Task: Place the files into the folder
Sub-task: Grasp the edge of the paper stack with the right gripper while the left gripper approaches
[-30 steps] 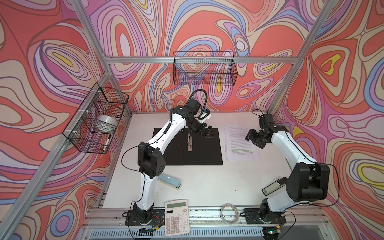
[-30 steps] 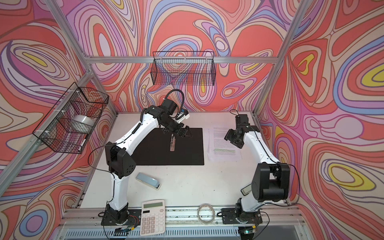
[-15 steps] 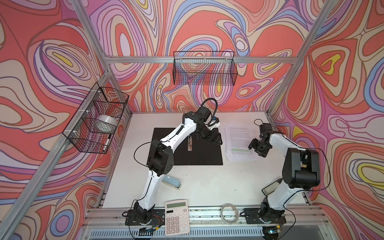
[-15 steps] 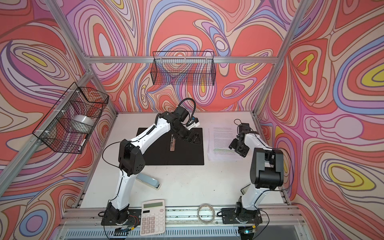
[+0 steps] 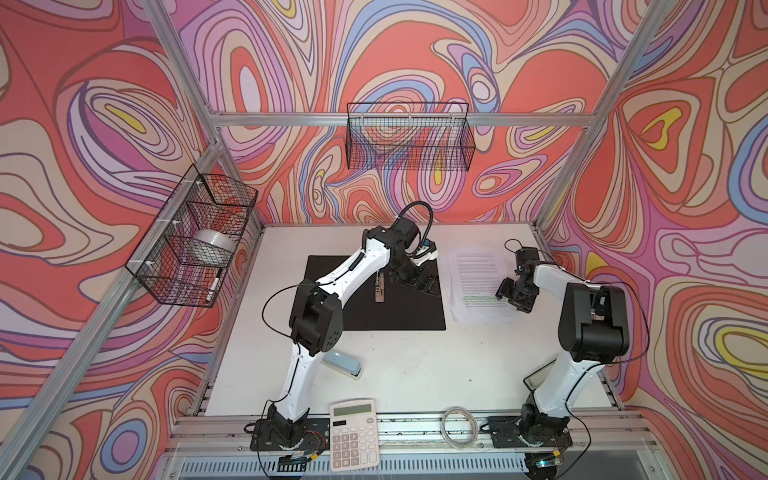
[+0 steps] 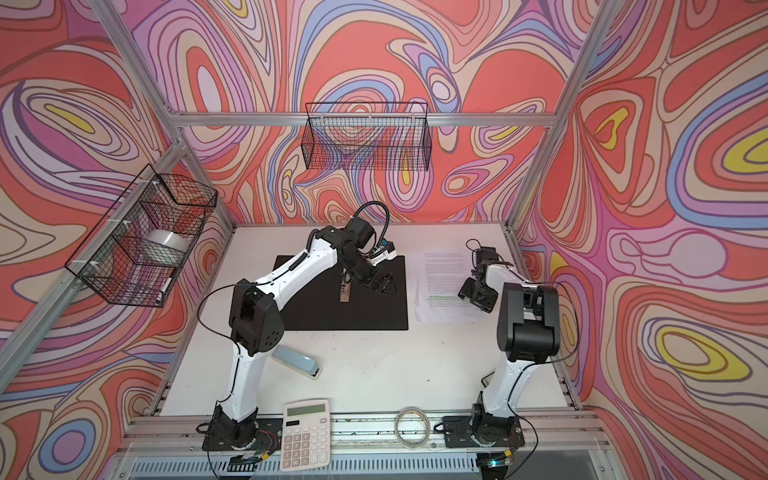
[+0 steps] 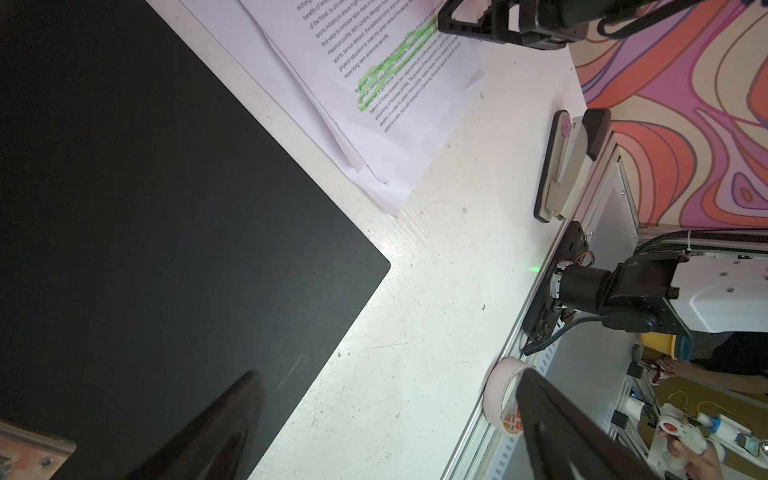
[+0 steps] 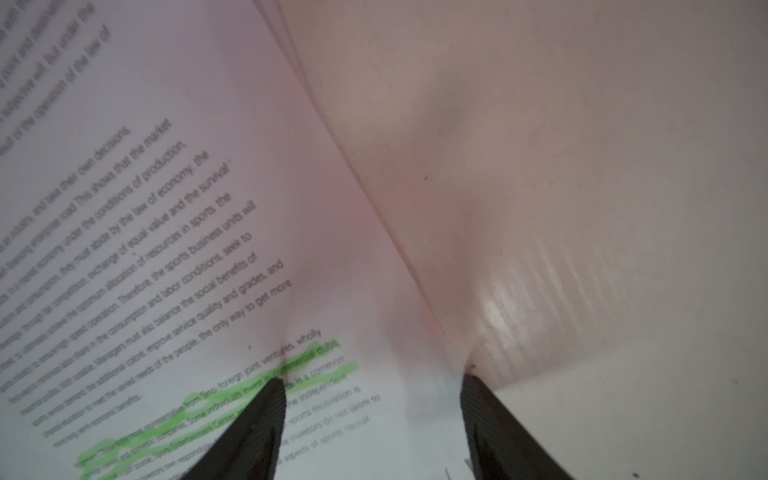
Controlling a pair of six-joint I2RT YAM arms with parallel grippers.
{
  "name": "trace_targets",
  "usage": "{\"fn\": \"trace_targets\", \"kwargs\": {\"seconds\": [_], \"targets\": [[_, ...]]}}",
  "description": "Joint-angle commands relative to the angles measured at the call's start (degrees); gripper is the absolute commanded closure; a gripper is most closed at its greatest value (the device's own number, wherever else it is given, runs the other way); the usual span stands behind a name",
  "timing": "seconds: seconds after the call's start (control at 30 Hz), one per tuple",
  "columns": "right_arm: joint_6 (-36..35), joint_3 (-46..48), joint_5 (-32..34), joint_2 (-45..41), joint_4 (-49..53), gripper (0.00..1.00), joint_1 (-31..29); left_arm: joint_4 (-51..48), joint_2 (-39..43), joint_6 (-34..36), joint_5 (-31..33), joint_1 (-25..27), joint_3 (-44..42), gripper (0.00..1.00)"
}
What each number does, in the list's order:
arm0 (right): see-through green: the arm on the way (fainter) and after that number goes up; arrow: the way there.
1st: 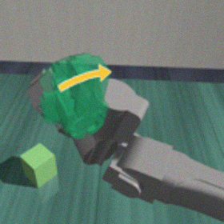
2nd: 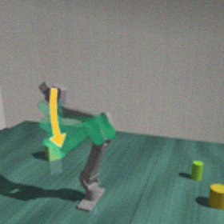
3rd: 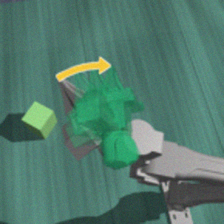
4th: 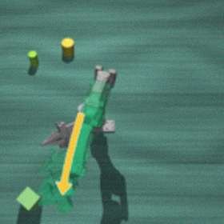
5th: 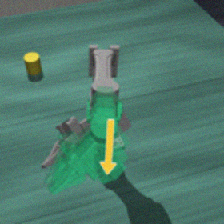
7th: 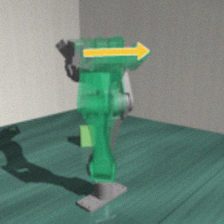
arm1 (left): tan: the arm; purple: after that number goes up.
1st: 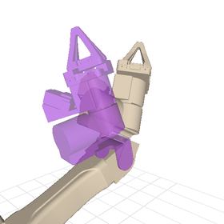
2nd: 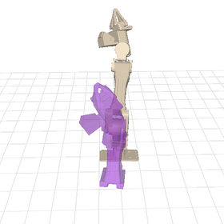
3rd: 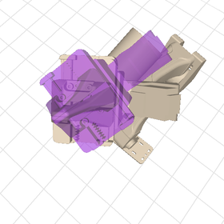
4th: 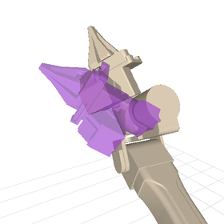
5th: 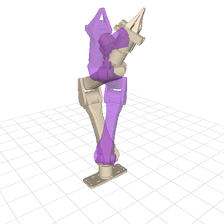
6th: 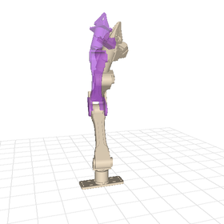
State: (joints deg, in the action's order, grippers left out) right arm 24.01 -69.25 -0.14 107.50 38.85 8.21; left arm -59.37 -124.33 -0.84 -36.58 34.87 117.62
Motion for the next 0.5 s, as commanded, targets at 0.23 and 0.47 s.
{"fn": "trace_targets", "kwargs": {"seconds": [0.23, 0.47], "targets": [[-2.5, 0.0, 0.8, 4.2, 1.0, 0.52, 0.3, 0.0, 4.9, 2.0, 1.0, -0.4, -4.7, 0.05], [-2.6, 0.9, -1.0, 3.9, 0.7, 0.7, 0.3, 3.4, 4.0, -0.4, -2.5, -0.3, -4.6, 0.05]]}}
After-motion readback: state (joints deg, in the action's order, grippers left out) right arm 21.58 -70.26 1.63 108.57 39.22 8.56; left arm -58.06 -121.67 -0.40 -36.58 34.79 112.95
